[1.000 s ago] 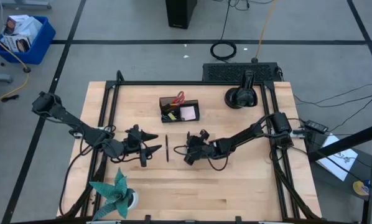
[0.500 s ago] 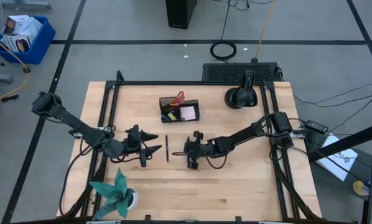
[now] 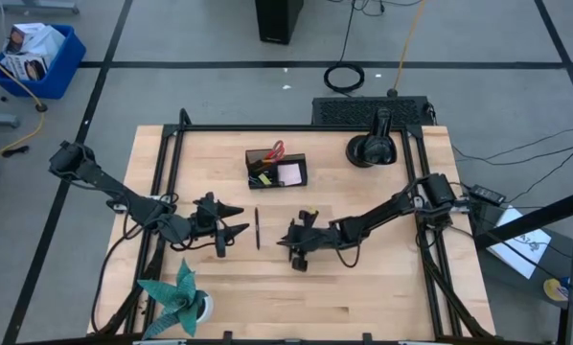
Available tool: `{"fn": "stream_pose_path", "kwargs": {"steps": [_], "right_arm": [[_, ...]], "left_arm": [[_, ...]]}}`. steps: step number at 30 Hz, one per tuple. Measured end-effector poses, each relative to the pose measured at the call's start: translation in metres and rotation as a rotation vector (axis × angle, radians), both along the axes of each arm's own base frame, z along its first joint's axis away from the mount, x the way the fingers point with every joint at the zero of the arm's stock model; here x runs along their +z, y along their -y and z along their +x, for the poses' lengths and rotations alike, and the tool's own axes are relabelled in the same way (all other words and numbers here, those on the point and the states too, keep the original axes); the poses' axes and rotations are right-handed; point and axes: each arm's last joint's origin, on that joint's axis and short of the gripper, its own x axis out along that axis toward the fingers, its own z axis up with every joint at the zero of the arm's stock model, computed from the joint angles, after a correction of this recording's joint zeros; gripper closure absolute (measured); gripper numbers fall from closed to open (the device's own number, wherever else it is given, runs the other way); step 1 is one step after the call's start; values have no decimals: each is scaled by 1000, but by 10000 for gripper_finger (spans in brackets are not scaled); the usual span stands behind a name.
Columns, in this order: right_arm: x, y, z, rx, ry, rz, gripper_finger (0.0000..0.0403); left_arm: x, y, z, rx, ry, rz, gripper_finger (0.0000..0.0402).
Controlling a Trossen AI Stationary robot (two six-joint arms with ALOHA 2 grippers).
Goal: Pick and place office supplies into organizer
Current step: Put the black pen into the black desk organizer
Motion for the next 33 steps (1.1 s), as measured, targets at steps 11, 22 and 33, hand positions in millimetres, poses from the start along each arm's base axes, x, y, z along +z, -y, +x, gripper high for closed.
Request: {"fn": "stream_pose_path", "kwargs": {"steps": [11, 22, 33], "right_arm": [[46, -6, -3, 2, 140, 116, 333], [67, 22, -31, -580, -111, 831, 307], [50, 34, -22, -651, -207, 1030, 198]], "left_arm": [[0, 0, 0, -8, 0, -9, 158], [0, 0, 0, -5, -1, 11, 158], [-2, 2, 1, -32, -26, 50, 158]]}}
